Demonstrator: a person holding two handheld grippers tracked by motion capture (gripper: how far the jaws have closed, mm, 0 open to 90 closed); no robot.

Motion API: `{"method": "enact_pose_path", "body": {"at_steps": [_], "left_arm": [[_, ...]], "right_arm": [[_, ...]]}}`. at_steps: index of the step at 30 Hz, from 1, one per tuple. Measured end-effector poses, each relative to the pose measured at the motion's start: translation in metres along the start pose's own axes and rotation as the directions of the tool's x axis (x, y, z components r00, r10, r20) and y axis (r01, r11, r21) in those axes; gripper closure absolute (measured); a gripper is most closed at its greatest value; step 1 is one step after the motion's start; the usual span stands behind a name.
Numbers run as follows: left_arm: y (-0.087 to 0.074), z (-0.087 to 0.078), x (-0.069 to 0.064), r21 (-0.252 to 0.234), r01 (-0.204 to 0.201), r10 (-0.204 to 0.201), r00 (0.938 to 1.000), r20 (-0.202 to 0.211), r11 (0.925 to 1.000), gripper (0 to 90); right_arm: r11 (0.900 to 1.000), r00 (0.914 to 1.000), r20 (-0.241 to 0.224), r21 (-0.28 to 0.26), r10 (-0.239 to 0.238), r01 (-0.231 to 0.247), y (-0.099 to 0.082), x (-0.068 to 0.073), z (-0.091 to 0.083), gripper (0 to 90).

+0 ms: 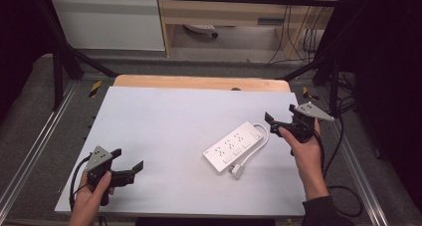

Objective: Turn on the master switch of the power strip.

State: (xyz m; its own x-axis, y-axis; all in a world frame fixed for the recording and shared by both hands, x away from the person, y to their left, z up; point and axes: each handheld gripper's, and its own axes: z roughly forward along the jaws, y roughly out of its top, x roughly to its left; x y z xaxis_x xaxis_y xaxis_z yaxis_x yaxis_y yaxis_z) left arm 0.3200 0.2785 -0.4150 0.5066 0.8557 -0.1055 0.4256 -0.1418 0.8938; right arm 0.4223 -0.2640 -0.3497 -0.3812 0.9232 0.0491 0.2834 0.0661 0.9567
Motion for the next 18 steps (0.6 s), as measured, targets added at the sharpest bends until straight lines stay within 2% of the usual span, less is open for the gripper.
{"method": "enact_pose_path", "body": {"at_steps": [4,6,9,11,12,18], "left_arm": [[0.000,0.000,0.001,-0.006,0.011,-0.011,0.9999,-0.001,0.9999,5.5],[0.003,0.002,0.003,-0.030,0.003,-0.003,1.0000,0.005,0.9995,5.3],[0.009,0.009,0.009,-0.070,0.039,-0.039,0.9992,-0.003,0.9968,5.2],[0.009,0.011,0.010,-0.069,0.037,-0.037,0.9993,-0.004,0.9969,5.4],[0.010,0.016,0.012,-0.059,0.024,-0.025,0.9996,-0.013,0.9980,5.5],[0.012,0.023,0.017,-0.063,0.021,-0.023,0.9995,-0.023,0.9978,5.9]], "right_arm": [[0.9997,0.9997,0.011,-0.011,0.020,-0.020,0.003,-0.003,0.005,8.2],[0.9997,0.9997,0.012,-0.014,0.021,-0.021,0.004,-0.003,0.006,10.3],[0.9992,0.9996,0.023,-0.036,0.017,-0.016,0.006,-0.005,0.009,15.2],[0.9992,0.9996,0.024,-0.037,0.014,-0.013,0.006,-0.006,0.011,17.4],[0.9993,0.9997,0.022,-0.036,0.014,-0.013,0.006,-0.007,0.012,18.5],[0.9994,0.9996,0.023,-0.033,0.014,-0.013,0.005,-0.009,0.020,26.3]]}}
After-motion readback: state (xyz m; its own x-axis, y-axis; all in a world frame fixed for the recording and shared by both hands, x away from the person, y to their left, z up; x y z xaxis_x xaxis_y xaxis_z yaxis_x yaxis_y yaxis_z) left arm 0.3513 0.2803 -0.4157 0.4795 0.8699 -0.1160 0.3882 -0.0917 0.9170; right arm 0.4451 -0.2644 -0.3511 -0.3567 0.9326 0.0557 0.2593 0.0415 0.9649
